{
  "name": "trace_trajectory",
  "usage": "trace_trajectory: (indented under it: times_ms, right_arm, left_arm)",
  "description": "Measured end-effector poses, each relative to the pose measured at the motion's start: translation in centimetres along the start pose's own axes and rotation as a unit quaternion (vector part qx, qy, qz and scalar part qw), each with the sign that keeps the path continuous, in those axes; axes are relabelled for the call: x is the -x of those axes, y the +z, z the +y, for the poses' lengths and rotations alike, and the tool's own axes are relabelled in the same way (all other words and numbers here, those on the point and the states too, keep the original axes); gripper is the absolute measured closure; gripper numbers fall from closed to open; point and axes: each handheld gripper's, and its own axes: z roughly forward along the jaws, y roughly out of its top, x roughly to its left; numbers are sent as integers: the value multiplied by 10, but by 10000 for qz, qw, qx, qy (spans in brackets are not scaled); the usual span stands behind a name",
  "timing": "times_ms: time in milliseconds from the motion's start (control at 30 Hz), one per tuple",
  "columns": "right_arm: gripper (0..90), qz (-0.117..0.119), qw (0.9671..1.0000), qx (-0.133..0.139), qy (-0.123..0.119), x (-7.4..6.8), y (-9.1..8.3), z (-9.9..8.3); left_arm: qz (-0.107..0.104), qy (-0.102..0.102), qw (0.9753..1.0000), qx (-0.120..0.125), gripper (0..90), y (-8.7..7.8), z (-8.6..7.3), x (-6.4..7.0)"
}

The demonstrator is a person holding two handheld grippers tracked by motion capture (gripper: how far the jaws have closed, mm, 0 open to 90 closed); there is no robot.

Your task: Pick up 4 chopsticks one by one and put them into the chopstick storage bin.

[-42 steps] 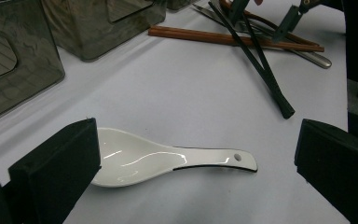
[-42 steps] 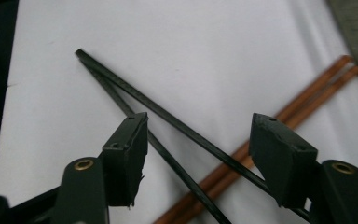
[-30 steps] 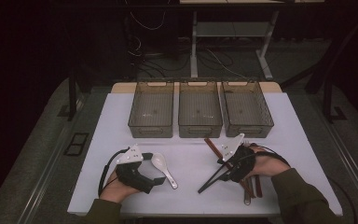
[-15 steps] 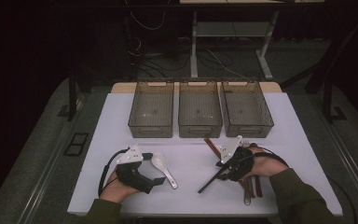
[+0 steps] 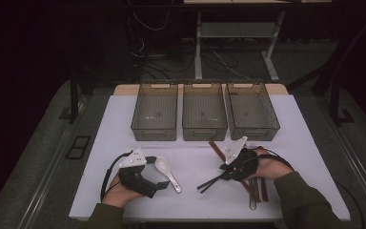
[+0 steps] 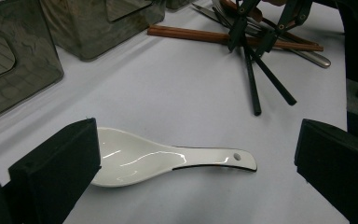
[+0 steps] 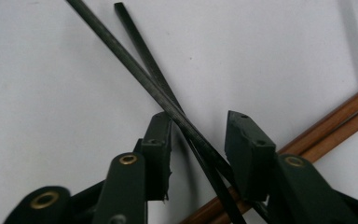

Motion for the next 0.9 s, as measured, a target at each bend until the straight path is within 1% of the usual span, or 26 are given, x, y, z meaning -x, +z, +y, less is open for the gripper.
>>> trace_trajectory:
  times_ms: [133, 233, 367, 767, 900]
  right_arm:
    - [659, -26, 10000, -8, 34, 3, 1, 2]
    - [672, -17, 10000, -6, 71, 5, 1, 3]
    - [697, -44, 10000, 4, 63, 8, 2, 5]
    - [760, 15, 9999, 16, 111, 19, 7, 12]
    - [775, -28, 9999, 1, 154, 23, 8, 13]
  left_arm:
    - [-4, -3, 10000, 7, 0, 0, 0, 0]
    - [-5, 1, 10000, -5, 0, 0, 0, 0]
    - [-7, 1, 10000, -1, 0, 0, 0, 0]
    - [-8, 4, 10000, -6, 0, 0, 0, 0]
    - [-7, 3, 10000, 0, 0, 0, 0, 0]
